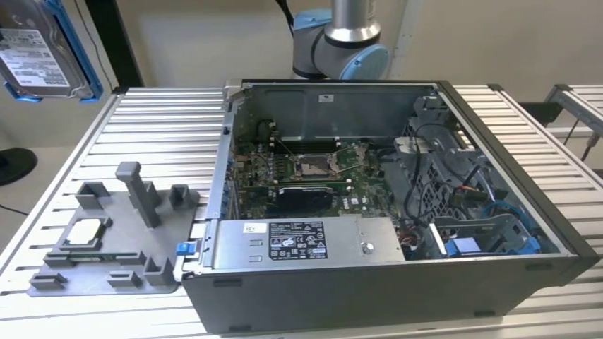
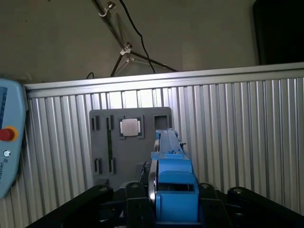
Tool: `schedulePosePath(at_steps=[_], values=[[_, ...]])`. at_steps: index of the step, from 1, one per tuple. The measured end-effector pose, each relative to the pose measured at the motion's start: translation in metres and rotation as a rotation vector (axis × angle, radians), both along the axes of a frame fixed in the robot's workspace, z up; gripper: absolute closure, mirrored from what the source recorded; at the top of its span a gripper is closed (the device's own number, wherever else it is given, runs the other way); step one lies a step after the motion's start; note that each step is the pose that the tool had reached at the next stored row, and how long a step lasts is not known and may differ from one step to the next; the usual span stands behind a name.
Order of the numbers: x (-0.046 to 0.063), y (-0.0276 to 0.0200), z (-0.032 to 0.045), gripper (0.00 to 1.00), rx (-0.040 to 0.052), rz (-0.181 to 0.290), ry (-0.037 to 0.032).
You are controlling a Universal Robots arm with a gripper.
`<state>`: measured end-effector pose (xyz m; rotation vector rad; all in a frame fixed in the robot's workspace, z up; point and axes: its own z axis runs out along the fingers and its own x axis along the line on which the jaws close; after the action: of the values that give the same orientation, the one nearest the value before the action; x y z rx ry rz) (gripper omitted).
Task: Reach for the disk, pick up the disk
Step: 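Pick up the disk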
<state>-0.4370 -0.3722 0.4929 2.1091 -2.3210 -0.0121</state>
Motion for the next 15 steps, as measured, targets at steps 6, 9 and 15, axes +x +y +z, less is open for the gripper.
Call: schedulePosePath(at_steps=[6,9,15], values=[[0.0,0.0,0.0003,1.0,0.0,0.0,0.0],[0.0005,0.0,0.0003,1.0,0.0,0.0,0.0],[0.006,0.0,0.0003,1.0,-0.0001,0.0,0.0001]])
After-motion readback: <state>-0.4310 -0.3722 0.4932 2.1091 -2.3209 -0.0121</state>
